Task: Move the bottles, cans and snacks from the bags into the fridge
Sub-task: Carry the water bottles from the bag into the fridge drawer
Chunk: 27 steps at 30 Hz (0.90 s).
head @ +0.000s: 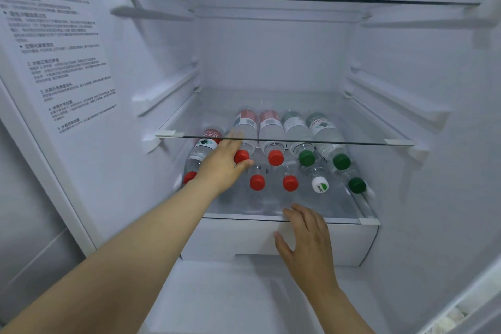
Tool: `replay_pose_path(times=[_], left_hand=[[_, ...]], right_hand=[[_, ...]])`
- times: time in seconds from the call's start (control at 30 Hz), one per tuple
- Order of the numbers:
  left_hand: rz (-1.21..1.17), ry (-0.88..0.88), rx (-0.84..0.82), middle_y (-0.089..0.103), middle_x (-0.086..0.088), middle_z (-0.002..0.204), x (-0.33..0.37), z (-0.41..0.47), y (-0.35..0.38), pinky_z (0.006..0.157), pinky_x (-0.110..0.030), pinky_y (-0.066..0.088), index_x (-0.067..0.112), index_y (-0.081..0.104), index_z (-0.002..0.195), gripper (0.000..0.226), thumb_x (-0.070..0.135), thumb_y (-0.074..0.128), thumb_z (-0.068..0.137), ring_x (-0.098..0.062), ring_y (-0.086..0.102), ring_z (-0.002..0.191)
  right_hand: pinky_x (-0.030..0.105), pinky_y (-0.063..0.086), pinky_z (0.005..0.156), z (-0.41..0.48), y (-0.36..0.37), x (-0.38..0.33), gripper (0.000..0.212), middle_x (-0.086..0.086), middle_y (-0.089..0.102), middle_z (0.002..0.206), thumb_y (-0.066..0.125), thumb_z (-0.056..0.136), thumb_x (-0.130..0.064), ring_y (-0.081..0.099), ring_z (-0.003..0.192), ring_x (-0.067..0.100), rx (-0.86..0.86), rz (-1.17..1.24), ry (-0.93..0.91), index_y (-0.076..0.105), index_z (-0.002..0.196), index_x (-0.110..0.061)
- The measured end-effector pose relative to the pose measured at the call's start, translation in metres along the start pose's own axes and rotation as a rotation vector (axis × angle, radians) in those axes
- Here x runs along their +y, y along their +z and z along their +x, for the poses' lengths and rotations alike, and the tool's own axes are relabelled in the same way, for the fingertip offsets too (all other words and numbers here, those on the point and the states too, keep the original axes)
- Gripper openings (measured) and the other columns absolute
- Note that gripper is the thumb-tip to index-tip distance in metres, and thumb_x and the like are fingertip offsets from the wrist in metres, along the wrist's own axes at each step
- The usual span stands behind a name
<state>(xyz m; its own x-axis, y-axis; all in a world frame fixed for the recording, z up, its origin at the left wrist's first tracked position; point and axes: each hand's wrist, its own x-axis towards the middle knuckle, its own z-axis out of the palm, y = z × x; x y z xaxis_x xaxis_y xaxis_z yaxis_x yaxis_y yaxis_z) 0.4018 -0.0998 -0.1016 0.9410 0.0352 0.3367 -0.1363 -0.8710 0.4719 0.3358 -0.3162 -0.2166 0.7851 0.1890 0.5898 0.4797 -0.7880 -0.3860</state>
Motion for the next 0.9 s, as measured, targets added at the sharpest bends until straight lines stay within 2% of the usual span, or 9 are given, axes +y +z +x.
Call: replay_pose_path(times=[0.13,0.27,0.37,0.47,0.57,0.63,0.73,0.83,0.9], left_hand=[[0.023,-0.046,-0.005,0.035,-0.004,0.152,0.003,-0.004,-0.003,0.107,-0.044,0.038,0.025,0.024,0.150,0.073,0.044,0.060,0.089,-0.027,0.040,0.134],[0.105,-0.049,-0.010,0.032,-0.007,0.153,0.019,-0.028,-0.009,0.109,-0.037,0.035,0.016,0.025,0.150,0.076,0.032,0.065,0.088,-0.028,0.038,0.136],[0.128,-0.063,-0.019,0.029,-0.006,0.155,0.027,-0.068,-0.008,0.113,-0.036,0.031,0.014,0.023,0.151,0.078,0.032,0.064,0.087,-0.026,0.033,0.139],[0.094,-0.039,0.013,0.038,-0.004,0.150,0.030,-0.108,-0.007,0.113,-0.033,0.030,0.014,0.036,0.146,0.070,0.030,0.066,0.085,-0.022,0.037,0.137],[0.042,-0.070,0.011,0.049,-0.001,0.141,0.032,-0.136,-0.009,0.106,-0.027,0.034,0.017,0.045,0.141,0.059,0.027,0.066,0.086,-0.019,0.047,0.129],[0.043,-0.078,-0.002,0.051,0.001,0.138,0.033,-0.148,-0.009,0.104,-0.027,0.037,0.019,0.046,0.139,0.057,0.030,0.065,0.087,-0.017,0.050,0.125],[0.026,-0.077,-0.022,0.051,0.004,0.137,0.033,-0.157,-0.009,0.104,-0.026,0.038,0.022,0.047,0.138,0.055,0.032,0.064,0.087,-0.013,0.050,0.124],[0.017,-0.044,-0.095,0.051,0.007,0.136,0.041,-0.154,-0.009,0.100,-0.024,0.039,0.024,0.047,0.137,0.053,0.036,0.062,0.088,-0.010,0.050,0.123],[0.013,0.001,-0.132,0.051,0.007,0.136,0.049,-0.148,-0.012,0.100,-0.026,0.041,0.026,0.045,0.138,0.054,0.038,0.061,0.088,-0.011,0.049,0.123]], right_hand=[[0.030,0.039,0.099,0.000,-0.001,-0.002,0.042,-0.002,0.057,0.123,0.078,0.076,-0.023,0.048,0.115,0.018,0.006,0.009,-0.003,0.060,0.114,-0.021],[0.029,0.038,0.099,0.001,-0.002,-0.002,0.041,-0.002,0.057,0.121,0.078,0.075,-0.024,0.049,0.114,0.018,-0.001,0.022,-0.003,0.060,0.112,-0.020],[0.025,0.033,0.099,0.002,-0.003,-0.001,0.040,-0.001,0.057,0.120,0.077,0.076,-0.026,0.050,0.113,0.019,-0.018,0.029,-0.001,0.060,0.112,-0.020],[0.023,0.030,0.098,0.004,-0.007,-0.001,0.037,-0.002,0.057,0.119,0.075,0.078,-0.027,0.050,0.111,0.019,-0.043,0.053,0.007,0.060,0.112,-0.020],[0.021,0.030,0.096,0.007,-0.013,-0.004,0.035,-0.003,0.058,0.118,0.075,0.078,-0.027,0.050,0.111,0.018,-0.070,0.110,0.042,0.063,0.111,-0.020],[0.020,0.029,0.097,0.010,-0.024,-0.005,0.036,-0.002,0.058,0.122,0.074,0.080,-0.027,0.048,0.115,0.017,-0.126,0.152,0.079,0.064,0.114,-0.019],[0.015,0.025,0.100,0.017,-0.043,-0.007,0.044,-0.003,0.053,0.134,0.071,0.084,-0.027,0.043,0.127,0.016,-0.311,0.169,0.101,0.061,0.126,-0.018],[0.017,0.033,0.097,0.023,-0.068,-0.015,0.043,-0.002,0.058,0.129,0.070,0.085,-0.027,0.050,0.122,0.015,-0.372,0.156,0.147,0.061,0.126,-0.019],[0.014,0.032,0.094,0.021,-0.089,-0.023,0.043,-0.005,0.059,0.128,0.069,0.086,-0.027,0.050,0.121,0.012,-0.369,0.107,0.158,0.060,0.127,-0.021]])
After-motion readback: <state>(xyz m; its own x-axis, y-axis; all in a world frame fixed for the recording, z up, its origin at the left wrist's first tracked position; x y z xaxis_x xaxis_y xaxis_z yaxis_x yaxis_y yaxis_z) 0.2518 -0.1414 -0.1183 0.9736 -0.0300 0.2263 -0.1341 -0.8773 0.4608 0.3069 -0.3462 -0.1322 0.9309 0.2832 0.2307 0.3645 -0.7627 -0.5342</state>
